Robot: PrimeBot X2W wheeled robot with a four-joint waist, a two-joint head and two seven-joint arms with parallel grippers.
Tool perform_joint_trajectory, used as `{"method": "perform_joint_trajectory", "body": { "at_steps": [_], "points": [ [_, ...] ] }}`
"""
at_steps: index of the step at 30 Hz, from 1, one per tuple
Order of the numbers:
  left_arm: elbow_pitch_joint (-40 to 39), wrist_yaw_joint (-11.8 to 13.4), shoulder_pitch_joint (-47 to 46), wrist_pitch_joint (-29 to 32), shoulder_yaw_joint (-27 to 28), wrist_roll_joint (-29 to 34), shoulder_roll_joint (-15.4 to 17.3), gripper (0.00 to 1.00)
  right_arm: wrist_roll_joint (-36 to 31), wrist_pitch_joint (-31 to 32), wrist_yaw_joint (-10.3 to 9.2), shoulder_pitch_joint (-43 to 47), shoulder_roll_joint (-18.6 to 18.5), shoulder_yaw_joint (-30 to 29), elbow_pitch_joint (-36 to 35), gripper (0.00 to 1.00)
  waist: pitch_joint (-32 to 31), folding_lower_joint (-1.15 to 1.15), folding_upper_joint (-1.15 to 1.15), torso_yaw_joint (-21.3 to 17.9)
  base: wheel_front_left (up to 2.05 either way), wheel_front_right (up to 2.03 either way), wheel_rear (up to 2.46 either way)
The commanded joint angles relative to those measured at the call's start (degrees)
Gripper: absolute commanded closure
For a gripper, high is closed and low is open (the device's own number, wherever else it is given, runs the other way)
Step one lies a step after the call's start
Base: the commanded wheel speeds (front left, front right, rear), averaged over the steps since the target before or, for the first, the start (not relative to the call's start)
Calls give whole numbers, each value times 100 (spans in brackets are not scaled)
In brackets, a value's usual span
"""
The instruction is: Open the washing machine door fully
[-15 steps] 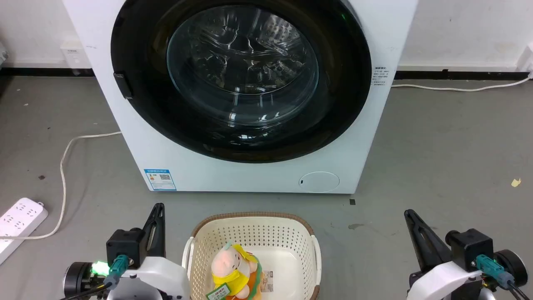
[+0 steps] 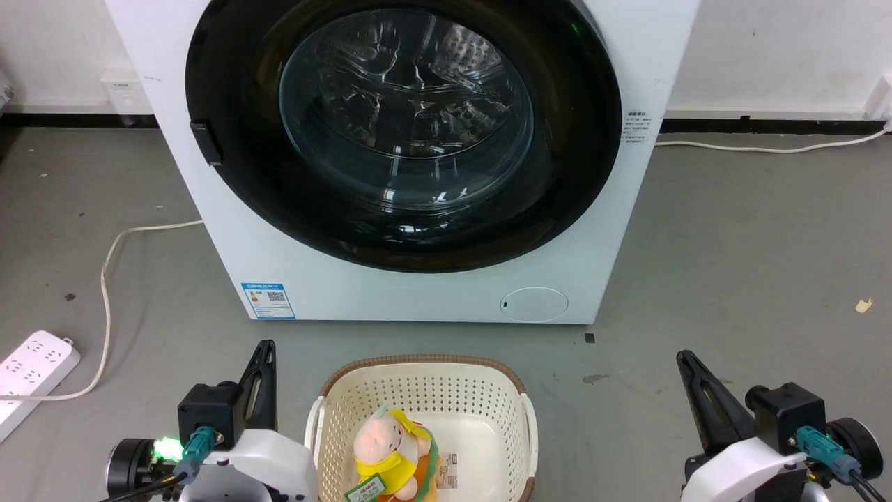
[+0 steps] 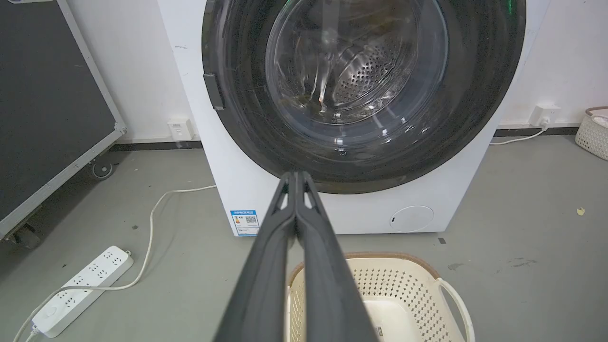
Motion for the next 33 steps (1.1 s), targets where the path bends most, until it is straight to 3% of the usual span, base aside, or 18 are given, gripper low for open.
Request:
{"method": "perform_joint_trajectory", "body": {
  "at_steps": [1, 23, 24, 33],
  "points": [
    [-23, 15, 84, 2, 1, 16, 10, 100, -43, 9, -3, -65, 28, -2, -21, 100, 0, 0, 0, 0, 0, 0, 0],
    [3, -1, -1, -3, -1, -2, -1, 100, 7, -2, 0, 2, -1, 2, 1, 100, 0, 0, 0, 0, 0, 0, 0],
    [3, -1, -2, -3, 0, -2, -2, 0, 7, -2, 0, 2, -1, 4, 1, 0, 0, 0, 0, 0, 0, 0, 0],
    [14, 1, -4, -83, -32, -24, -2, 0, 102, -83, 1, -4, 1, -1, 19, 0, 9, 0, 0, -4, 0, 0, 0]
  ]
}}
